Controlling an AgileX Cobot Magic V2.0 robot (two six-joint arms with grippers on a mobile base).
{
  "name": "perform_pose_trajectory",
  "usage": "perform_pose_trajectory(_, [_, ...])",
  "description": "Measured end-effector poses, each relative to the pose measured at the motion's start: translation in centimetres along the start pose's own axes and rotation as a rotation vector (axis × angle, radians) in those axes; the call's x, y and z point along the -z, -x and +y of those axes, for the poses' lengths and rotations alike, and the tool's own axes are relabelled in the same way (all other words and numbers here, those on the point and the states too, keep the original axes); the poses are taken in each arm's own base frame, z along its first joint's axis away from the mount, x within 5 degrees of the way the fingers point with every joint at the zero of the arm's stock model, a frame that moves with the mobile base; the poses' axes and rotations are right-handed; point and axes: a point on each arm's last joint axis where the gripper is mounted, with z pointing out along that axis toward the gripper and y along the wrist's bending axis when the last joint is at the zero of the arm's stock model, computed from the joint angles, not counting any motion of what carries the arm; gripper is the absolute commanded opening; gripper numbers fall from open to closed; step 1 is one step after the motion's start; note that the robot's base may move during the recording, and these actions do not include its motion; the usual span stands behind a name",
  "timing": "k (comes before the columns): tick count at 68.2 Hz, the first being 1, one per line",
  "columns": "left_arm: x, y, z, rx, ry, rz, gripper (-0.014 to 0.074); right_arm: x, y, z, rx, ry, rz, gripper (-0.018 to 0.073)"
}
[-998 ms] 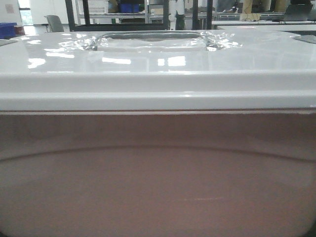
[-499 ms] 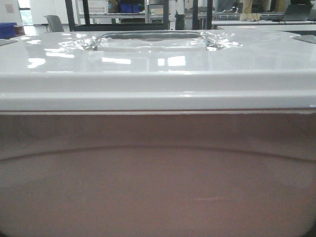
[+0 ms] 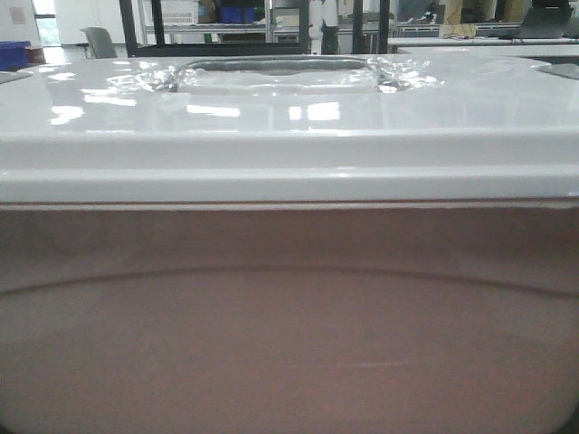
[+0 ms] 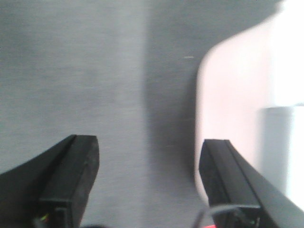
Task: Grab white bin and place on right shelf
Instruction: 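Close both grippers on the white bin's end handles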
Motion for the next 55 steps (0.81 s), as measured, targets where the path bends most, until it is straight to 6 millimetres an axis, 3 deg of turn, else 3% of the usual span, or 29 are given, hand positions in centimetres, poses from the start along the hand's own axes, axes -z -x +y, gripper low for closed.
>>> perform_pose_trajectory(14, [1.4, 1.3, -1.3, 0.011, -0.091, -0.07, 0.0365, 2.7, 1.4, 1.1, 0.001, 0.099, -0.099, 0.062])
perform_pose_trajectory(29, [4.4, 3.4, -3.7, -0.049, -0.25, -0.194, 0.0365, 4.6, 2.3, 3.8, 0.063, 0.384, -0.162, 0.062])
perform_pose_trajectory(42, [5.1, 4.9, -4.8, -0.107, -0.358, -0.202, 0.0365, 3.9, 3.9, 5.2, 0.09, 0.584, -0.151, 0.062])
perform_pose_trajectory(55, [3.8, 6.1, -3.5, -0.099, -0.441, -0.171, 0.0365, 2.6, 5.6, 3.3, 0.068, 0.624, -0.176, 0.062])
